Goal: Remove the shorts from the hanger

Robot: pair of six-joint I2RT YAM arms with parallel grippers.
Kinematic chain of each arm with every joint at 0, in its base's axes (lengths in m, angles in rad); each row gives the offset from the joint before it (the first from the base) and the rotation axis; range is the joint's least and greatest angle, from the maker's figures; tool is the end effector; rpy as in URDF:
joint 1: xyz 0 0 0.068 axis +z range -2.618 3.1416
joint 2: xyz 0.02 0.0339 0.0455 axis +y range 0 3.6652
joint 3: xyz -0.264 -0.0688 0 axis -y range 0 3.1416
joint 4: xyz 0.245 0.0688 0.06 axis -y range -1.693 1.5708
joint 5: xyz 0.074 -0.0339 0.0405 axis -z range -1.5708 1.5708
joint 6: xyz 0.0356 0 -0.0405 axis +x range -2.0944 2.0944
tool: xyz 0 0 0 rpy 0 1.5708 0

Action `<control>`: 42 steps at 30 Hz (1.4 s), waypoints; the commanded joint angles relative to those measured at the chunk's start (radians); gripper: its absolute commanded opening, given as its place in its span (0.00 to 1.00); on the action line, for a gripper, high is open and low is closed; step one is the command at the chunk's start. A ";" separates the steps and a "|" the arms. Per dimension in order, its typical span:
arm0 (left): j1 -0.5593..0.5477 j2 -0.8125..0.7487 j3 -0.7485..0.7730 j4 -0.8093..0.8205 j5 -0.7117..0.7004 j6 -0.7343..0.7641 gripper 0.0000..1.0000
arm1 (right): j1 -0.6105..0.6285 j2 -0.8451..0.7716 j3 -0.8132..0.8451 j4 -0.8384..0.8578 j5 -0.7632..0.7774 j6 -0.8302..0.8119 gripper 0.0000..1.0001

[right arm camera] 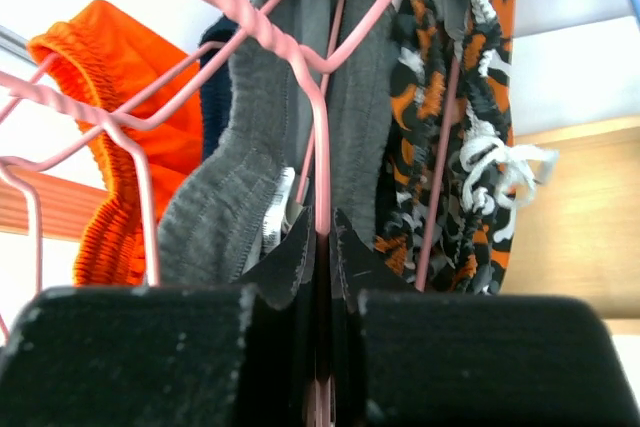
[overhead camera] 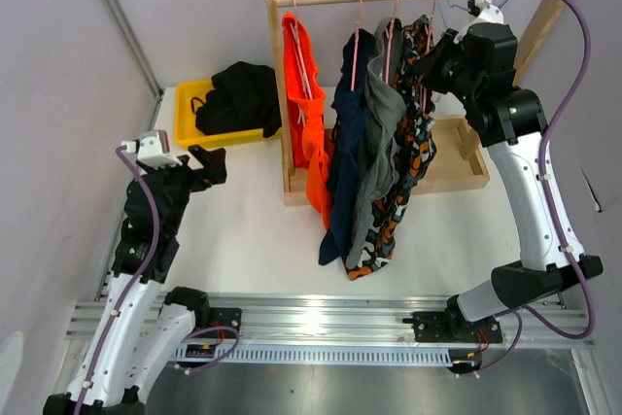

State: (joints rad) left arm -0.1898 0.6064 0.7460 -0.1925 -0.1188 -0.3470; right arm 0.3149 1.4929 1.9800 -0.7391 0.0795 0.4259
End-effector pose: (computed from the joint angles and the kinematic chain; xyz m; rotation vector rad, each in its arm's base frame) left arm 0.1447 -0.0235 0.3517 -0.2196 1.6178 -0.3165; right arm 0.2803 0.0883 0.5171 0.1591 1.8384 0.4492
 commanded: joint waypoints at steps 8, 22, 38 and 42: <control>-0.439 0.133 0.225 -0.008 -0.234 0.190 0.99 | 0.001 0.033 0.314 -0.074 0.065 -0.058 0.00; -1.086 0.619 0.702 0.132 -0.285 0.307 0.99 | 0.013 -0.146 0.093 -0.003 0.071 0.010 0.00; -1.146 0.898 0.771 0.261 -0.157 0.226 0.99 | 0.052 -0.180 0.082 -0.042 0.097 -0.010 0.00; -1.146 0.935 0.788 0.286 -0.163 0.223 0.99 | 0.053 -0.186 0.082 -0.051 0.094 -0.004 0.00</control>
State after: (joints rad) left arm -1.3331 1.5200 1.4830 0.0303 -0.3019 -0.1024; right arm 0.3626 1.3441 2.0338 -0.8406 0.1577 0.4255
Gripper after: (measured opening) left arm 0.993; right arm 0.049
